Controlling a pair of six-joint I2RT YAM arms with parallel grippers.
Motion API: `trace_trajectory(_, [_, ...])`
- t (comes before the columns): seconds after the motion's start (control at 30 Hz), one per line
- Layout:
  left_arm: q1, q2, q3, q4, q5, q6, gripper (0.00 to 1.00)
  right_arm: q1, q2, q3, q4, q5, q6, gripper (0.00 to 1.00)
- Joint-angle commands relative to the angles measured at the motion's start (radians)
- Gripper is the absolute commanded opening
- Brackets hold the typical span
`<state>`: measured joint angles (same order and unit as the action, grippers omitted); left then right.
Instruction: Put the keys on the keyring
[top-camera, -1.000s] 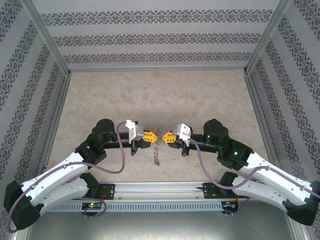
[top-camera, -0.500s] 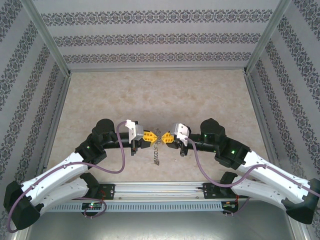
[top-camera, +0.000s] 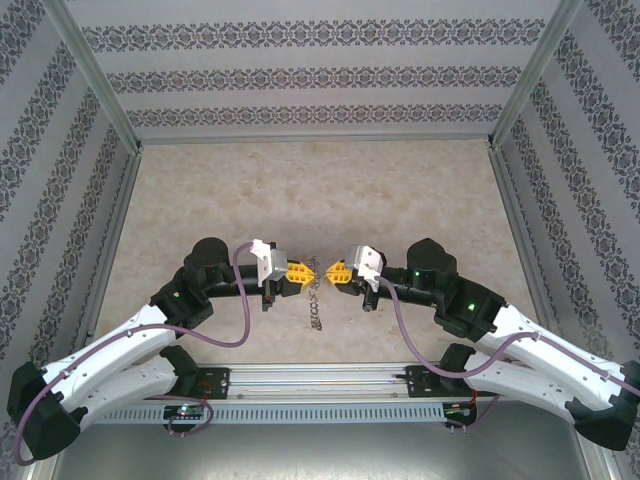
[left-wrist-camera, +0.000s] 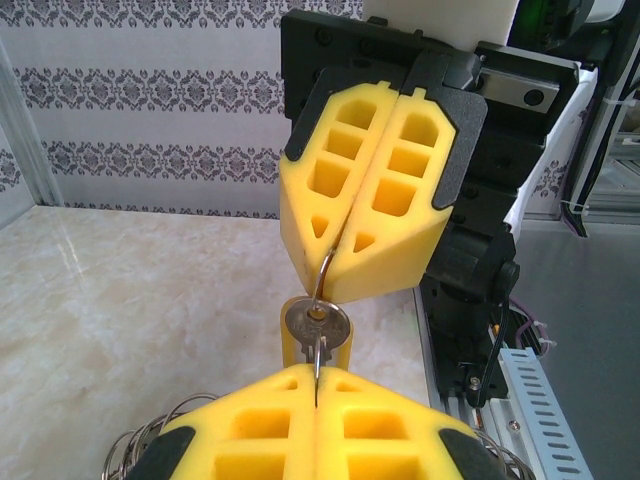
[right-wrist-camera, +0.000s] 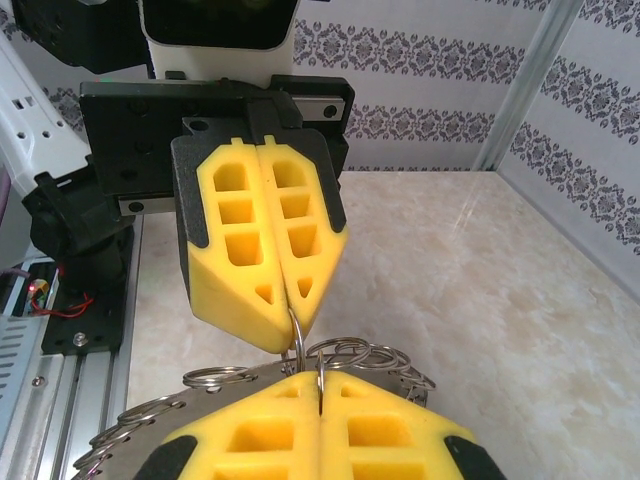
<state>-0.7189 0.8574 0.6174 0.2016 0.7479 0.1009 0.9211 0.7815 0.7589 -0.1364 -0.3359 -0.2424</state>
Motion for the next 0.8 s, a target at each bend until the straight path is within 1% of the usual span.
trace_trajectory(0.0, [-0.004,-0.016,-0.001,0.062,0.010,0.015,0.00,0.008,0.003,-0.006,0.034,0.000,0.007,0.00])
trace_trajectory(0.3, [-0.004,-0.014,0.001,0.061,0.008,0.016,0.00,0.019,0.022,0.005,0.014,-0.029,0.003,0.00])
trace_trajectory(0.77, [-0.004,-0.016,-0.002,0.059,0.005,0.017,0.00,0.022,0.017,0.003,0.018,-0.011,0.001,0.00])
